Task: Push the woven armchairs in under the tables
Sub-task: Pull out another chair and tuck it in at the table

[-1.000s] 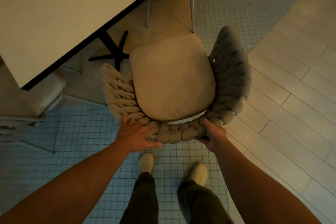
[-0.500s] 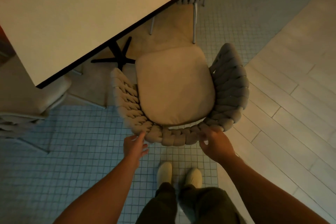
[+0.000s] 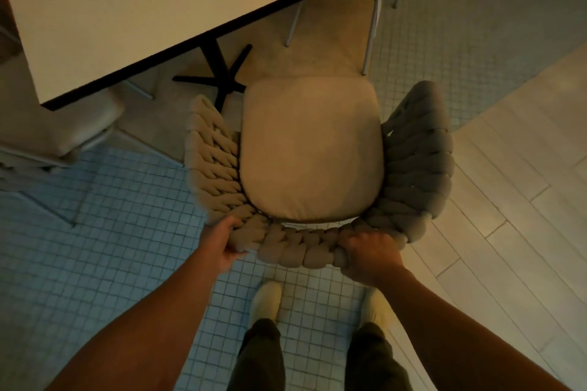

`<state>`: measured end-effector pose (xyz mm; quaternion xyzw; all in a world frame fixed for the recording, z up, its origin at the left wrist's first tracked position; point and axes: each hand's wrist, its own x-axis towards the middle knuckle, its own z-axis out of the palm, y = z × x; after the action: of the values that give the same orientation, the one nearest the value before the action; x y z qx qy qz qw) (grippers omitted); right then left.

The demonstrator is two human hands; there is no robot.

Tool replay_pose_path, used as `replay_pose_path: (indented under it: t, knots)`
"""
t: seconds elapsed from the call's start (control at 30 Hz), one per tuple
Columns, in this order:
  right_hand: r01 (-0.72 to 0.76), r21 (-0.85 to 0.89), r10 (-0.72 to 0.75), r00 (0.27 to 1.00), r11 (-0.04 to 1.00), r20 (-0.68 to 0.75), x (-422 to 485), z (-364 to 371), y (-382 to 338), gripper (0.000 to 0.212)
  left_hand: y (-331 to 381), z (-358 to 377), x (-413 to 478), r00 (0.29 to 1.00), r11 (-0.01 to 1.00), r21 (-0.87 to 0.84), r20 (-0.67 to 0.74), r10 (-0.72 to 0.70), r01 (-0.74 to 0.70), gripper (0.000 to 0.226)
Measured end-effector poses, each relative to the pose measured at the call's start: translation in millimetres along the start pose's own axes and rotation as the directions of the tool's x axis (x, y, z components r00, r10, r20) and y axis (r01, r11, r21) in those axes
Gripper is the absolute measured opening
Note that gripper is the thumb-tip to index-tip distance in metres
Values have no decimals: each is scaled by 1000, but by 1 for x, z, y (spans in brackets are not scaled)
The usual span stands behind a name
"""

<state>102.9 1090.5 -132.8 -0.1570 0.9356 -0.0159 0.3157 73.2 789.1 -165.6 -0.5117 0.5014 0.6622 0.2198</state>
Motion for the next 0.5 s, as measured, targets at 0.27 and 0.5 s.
replay_pose_path:
  t: [0.27, 0.5]
  knots:
    - [107, -68, -105, 994, 992, 34, 4, -8, 21, 39, -11, 6, -10, 998, 994, -91, -39, 51, -54, 40]
    - [218, -173, -203, 974, 961, 102, 11, -20, 51, 42, -51, 17, -23, 995, 971, -234, -88, 38, -58, 41]
